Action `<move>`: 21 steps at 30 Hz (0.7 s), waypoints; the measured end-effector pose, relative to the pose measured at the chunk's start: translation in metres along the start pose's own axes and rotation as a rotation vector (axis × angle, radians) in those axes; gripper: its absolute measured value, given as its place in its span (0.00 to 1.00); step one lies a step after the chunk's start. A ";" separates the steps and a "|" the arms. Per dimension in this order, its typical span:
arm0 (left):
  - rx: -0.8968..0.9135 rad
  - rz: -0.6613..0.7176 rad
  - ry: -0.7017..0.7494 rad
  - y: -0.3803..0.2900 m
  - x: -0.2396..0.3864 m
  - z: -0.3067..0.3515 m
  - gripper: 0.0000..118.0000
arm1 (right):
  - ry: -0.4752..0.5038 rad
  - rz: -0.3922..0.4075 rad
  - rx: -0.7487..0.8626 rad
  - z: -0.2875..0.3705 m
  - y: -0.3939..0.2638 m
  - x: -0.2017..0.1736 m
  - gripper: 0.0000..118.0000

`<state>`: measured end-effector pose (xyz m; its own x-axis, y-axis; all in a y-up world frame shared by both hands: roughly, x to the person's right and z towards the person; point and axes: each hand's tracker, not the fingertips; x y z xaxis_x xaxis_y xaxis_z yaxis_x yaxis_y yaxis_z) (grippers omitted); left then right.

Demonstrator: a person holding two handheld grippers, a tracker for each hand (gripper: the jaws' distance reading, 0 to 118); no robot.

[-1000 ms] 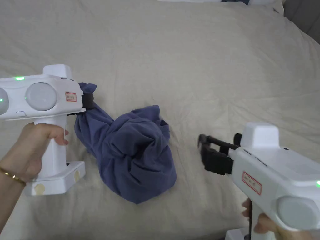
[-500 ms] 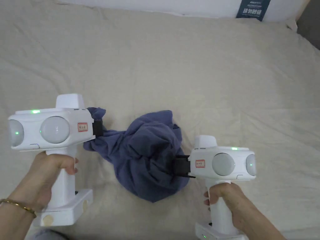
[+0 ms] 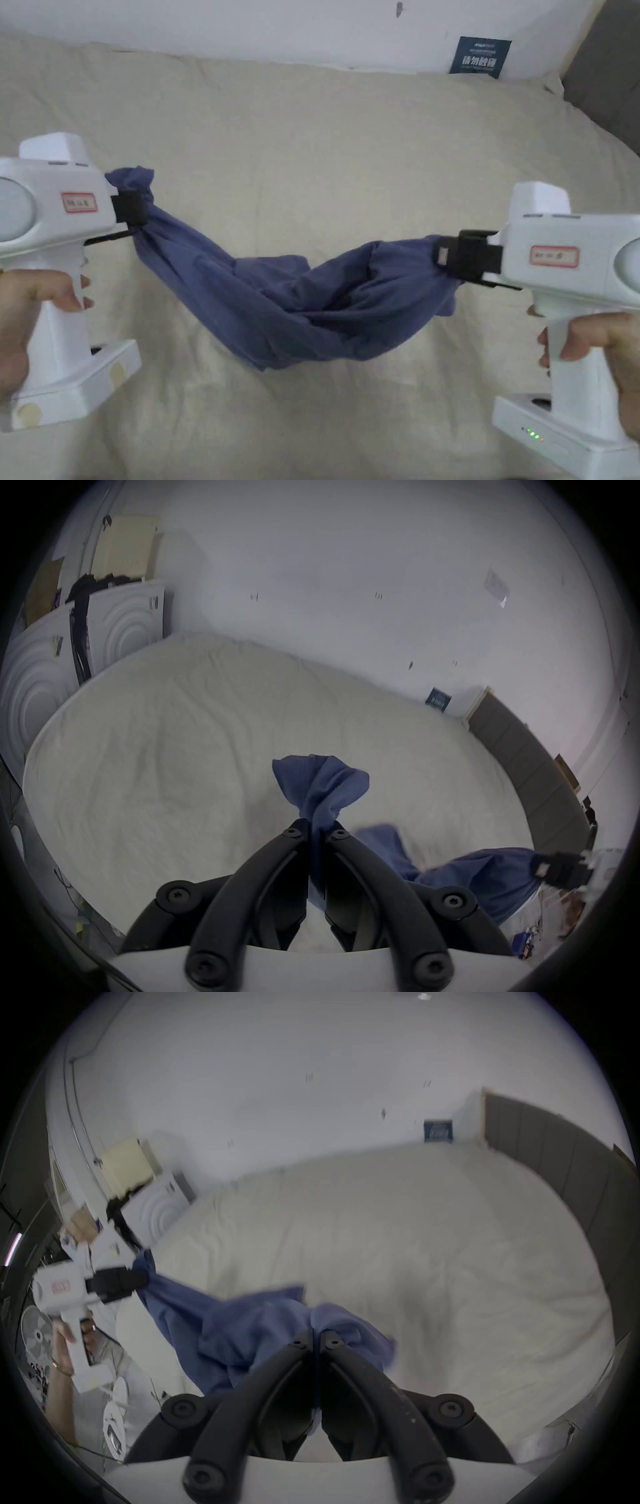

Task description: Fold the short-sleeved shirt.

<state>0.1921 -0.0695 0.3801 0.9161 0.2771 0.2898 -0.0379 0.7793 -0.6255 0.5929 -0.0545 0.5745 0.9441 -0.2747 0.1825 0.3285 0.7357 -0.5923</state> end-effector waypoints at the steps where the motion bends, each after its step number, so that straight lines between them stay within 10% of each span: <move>1: 0.035 -0.002 -0.001 0.013 0.003 0.010 0.07 | -0.004 -0.007 0.042 0.017 0.016 0.002 0.03; 21: 0.477 -0.056 0.071 0.285 0.082 0.057 0.07 | -0.216 0.043 0.413 0.086 0.281 -0.044 0.03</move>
<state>0.2342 0.2071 0.2669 0.9461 0.2017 0.2533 -0.1518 0.9673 -0.2034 0.6461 0.2178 0.4674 0.9269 -0.1361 0.3498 0.2319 0.9404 -0.2487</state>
